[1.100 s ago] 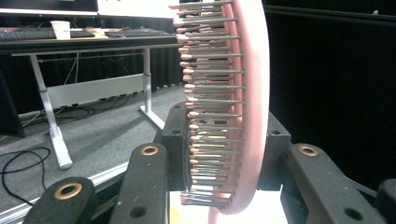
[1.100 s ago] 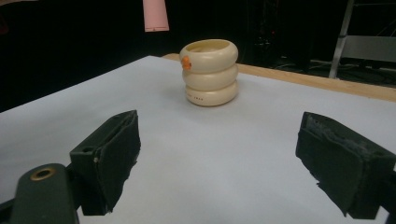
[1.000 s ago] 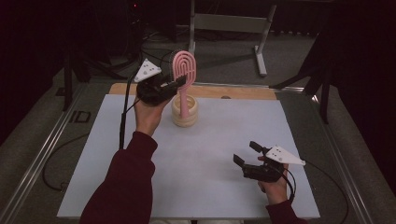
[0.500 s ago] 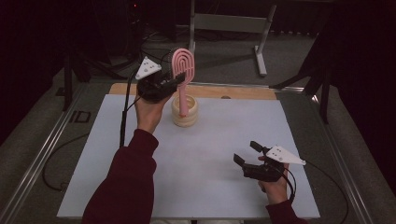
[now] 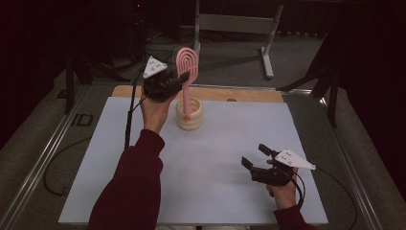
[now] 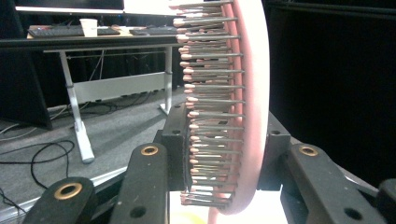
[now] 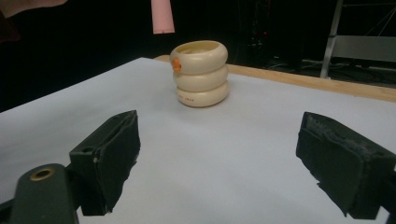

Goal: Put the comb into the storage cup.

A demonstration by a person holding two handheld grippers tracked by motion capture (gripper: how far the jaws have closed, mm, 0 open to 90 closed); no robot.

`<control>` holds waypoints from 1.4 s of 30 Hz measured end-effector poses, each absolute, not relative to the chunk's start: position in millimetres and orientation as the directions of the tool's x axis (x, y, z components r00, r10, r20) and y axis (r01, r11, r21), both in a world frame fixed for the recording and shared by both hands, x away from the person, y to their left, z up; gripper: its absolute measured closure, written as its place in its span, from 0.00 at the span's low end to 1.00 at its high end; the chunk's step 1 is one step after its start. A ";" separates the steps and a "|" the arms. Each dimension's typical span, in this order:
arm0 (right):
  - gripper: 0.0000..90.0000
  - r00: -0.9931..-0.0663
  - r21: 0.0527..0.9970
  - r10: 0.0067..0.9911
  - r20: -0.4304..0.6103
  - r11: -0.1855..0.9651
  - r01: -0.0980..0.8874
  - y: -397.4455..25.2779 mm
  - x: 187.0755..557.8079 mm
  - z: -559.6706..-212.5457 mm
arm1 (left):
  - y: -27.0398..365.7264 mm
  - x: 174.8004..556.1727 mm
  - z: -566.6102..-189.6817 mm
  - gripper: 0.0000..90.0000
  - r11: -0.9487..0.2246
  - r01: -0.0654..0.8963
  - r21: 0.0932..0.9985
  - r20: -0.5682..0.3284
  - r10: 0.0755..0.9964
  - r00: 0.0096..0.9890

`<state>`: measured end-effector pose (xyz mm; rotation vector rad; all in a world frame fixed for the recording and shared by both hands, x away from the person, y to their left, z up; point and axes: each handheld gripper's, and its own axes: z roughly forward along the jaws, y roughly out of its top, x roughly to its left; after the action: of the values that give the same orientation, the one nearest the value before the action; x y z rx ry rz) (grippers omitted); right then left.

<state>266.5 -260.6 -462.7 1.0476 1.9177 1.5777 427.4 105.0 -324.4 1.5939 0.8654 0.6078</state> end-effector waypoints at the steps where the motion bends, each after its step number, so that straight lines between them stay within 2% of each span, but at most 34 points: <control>1: 0.15 -0.615 0.961 0.779 0.123 0.062 0.271 -261.0 266.5 -462.5 | 103.9 428.3 -324.6 0.72 -0.061 0.206 0.977 -0.074 0.803 0.591; 24: 0.15 -0.603 0.974 0.791 0.101 0.044 0.221 -267.4 264.3 -459.3 | 94.3 448.8 -337.2 0.72 -0.033 0.226 0.974 -0.096 0.839 0.536; 29: 0.15 -0.601 0.975 0.794 0.094 0.049 0.217 -267.8 264.7 -459.0 | 92.4 452.7 -342.6 0.72 -0.060 0.222 0.973 -0.069 0.846 0.529; 42: 0.15 -0.593 0.974 0.800 0.089 0.053 0.218 -268.6 264.7 -458.0 | 85.8 461.7 -353.5 0.72 -0.043 0.214 0.976 -0.070 0.867 0.493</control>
<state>264.7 -268.6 -458.0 1.0178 1.8513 1.5701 461.7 85.8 -353.5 1.5571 0.9666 0.6912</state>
